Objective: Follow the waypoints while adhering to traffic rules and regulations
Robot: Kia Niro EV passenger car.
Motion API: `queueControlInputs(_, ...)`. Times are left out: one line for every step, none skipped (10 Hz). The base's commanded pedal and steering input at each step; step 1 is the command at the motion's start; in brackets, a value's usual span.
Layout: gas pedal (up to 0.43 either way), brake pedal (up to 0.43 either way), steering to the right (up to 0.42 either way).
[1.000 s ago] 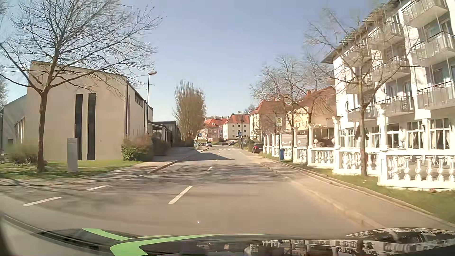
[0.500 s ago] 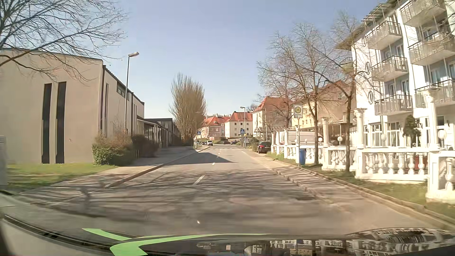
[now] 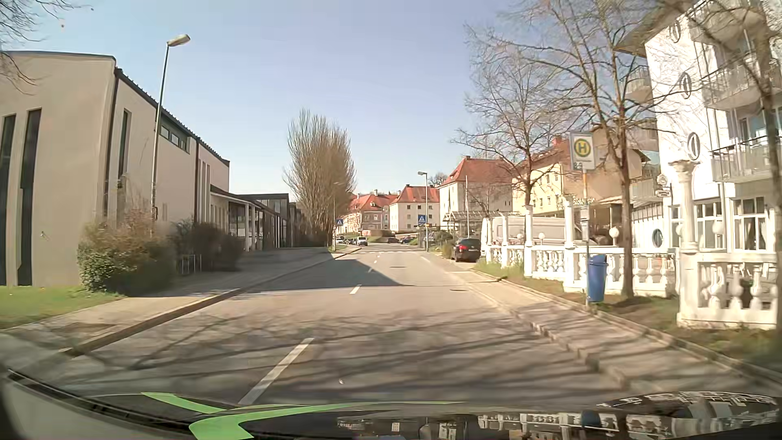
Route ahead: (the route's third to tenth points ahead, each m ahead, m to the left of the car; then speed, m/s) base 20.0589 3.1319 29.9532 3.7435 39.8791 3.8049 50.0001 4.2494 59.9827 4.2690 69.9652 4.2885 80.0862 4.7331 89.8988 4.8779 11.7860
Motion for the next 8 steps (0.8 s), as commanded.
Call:
queueControlInputs(0.118,0.000,-0.007)
queueControlInputs(0.118,0.000,-0.007)
queueControlInputs(0.118,0.000,-0.006)
queueControlInputs(0.118,0.000,-0.006)
queueControlInputs(0.118,0.000,-0.006)
queueControlInputs(0.118,0.000,-0.006)
queueControlInputs(0.118,0.000,-0.006)
queueControlInputs(0.118,0.000,-0.006)
